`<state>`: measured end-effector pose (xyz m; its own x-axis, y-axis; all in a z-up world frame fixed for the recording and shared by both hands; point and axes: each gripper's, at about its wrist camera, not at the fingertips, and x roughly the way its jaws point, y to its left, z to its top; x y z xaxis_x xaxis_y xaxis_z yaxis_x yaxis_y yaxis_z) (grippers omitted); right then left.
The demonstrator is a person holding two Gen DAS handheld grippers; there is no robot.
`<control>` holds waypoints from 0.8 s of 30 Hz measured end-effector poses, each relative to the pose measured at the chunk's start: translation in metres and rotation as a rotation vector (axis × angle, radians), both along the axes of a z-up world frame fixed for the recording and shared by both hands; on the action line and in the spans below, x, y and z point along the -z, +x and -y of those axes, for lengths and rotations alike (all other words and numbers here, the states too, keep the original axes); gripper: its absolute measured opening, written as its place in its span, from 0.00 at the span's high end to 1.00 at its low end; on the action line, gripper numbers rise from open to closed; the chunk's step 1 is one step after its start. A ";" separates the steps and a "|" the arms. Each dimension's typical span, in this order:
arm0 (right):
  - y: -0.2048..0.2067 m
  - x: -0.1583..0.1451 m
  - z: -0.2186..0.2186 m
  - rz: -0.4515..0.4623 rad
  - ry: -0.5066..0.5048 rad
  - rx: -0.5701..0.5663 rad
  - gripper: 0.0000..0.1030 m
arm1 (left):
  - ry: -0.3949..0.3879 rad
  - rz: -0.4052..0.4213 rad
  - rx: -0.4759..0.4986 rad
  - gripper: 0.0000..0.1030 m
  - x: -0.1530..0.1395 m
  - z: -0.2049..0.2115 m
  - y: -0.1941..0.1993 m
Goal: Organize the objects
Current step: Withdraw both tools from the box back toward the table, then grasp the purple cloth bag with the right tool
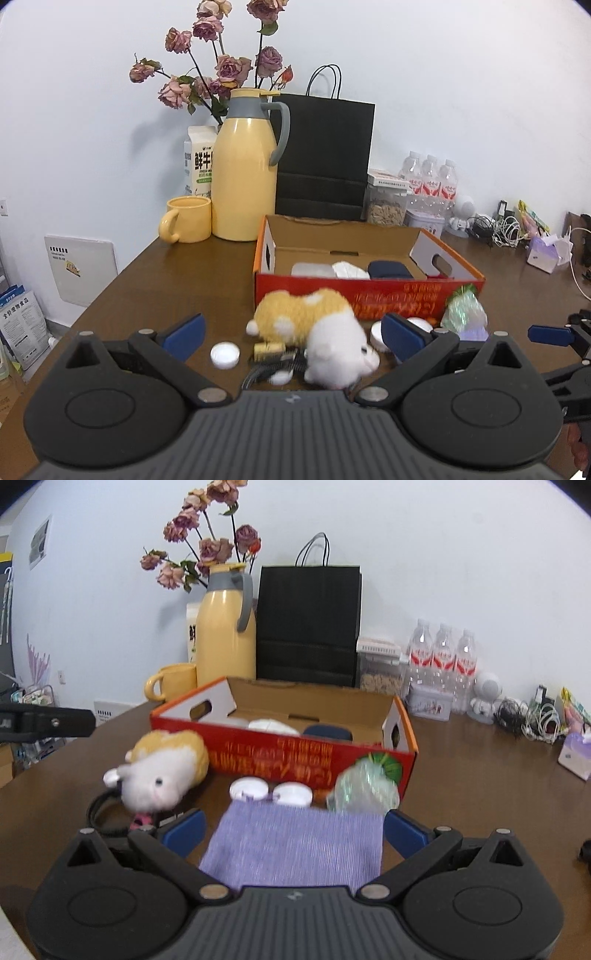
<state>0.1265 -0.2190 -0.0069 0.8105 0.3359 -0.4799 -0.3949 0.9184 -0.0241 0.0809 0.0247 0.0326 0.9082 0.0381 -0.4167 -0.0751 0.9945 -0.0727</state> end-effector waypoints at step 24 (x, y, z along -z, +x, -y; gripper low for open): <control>0.051 0.041 -0.015 -0.170 -0.042 0.027 0.00 | -0.022 -0.094 -0.039 0.00 0.030 -0.013 0.000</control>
